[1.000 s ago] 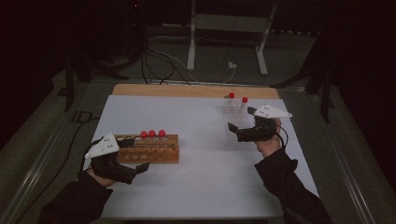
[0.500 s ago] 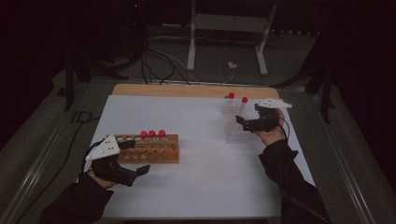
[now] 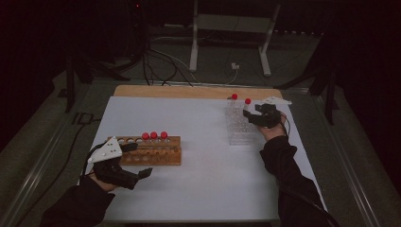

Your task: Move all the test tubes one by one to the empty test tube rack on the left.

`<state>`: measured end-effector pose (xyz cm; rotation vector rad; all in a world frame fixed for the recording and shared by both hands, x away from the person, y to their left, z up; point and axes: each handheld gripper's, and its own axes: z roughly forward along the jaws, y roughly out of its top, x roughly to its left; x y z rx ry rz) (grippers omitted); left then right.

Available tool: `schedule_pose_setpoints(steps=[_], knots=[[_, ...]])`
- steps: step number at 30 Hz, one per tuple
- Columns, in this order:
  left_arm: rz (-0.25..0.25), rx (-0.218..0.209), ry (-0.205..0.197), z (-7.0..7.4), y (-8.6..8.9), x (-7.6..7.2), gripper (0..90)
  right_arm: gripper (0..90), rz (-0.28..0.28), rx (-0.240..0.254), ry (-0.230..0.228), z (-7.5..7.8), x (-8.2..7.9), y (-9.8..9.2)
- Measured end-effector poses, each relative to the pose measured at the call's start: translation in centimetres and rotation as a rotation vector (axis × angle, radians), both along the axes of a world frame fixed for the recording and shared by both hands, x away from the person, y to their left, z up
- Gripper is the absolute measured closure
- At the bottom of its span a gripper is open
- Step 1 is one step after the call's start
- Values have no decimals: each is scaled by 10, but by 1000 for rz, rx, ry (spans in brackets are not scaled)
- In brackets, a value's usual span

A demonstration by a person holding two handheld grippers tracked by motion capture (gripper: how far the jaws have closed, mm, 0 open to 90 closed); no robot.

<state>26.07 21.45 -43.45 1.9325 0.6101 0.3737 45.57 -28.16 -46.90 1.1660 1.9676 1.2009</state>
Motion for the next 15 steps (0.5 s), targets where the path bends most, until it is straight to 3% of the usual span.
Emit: schedule_pose_setpoints(steps=[7, 15], knots=[[-5, 8, 2, 0, -1, 0, 10, 529, -12, -18, -1, -2, 12, 4], [-6, 6, 5, -1, -1, 0, 10, 673, -16, -31, 31, -5, 20, 8]])
